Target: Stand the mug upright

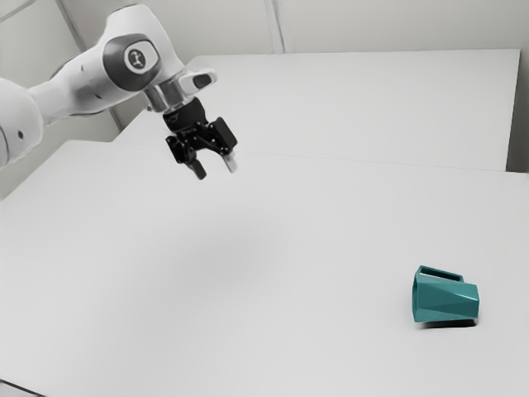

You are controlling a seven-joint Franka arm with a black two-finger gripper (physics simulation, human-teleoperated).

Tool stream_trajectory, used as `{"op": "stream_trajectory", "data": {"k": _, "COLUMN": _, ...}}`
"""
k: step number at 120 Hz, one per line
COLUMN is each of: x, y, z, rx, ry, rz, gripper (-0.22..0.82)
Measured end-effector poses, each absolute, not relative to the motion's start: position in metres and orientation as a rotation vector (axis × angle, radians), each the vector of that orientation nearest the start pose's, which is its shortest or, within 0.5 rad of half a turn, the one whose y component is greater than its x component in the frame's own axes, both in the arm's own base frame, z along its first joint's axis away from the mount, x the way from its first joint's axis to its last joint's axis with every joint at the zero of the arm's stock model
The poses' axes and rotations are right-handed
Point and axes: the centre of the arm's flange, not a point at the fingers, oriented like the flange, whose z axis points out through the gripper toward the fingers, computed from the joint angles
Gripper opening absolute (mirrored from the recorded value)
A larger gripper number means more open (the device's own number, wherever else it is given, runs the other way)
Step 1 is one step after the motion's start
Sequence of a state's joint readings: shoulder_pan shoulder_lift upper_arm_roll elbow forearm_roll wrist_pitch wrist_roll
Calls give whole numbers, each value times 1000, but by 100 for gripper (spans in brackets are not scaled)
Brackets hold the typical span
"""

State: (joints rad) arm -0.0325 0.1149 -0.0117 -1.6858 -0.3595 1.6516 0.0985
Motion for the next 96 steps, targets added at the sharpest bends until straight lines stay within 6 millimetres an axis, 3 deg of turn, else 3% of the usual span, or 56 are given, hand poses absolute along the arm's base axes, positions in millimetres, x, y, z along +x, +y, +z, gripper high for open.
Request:
{"op": "stream_trajectory", "data": {"k": 19, "x": 567, "y": -133, "z": 483, "rx": -3605, "ry": 230, "rz": 168, "gripper": 60}}
{"op": "stream_trajectory", "data": {"k": 30, "x": 560, "y": -163, "z": 454, "rx": -3667, "ry": 193, "rz": 102, "gripper": 60}}
{"op": "stream_trajectory", "data": {"k": 47, "x": 555, "y": -202, "z": 432, "rx": -3747, "ry": 128, "rz": -32, "gripper": 60}}
{"op": "stream_trajectory", "data": {"k": 58, "x": 554, "y": -235, "z": 401, "rx": -3803, "ry": 86, "rz": -39, "gripper": 60}}
{"op": "stream_trajectory", "data": {"k": 74, "x": 555, "y": -256, "z": 370, "rx": -3868, "ry": -9, "rz": -63, "gripper": 60}}
{"op": "stream_trajectory", "data": {"k": 96, "x": 534, "y": -292, "z": 346, "rx": -3882, "ry": 52, "rz": -43, "gripper": 60}}
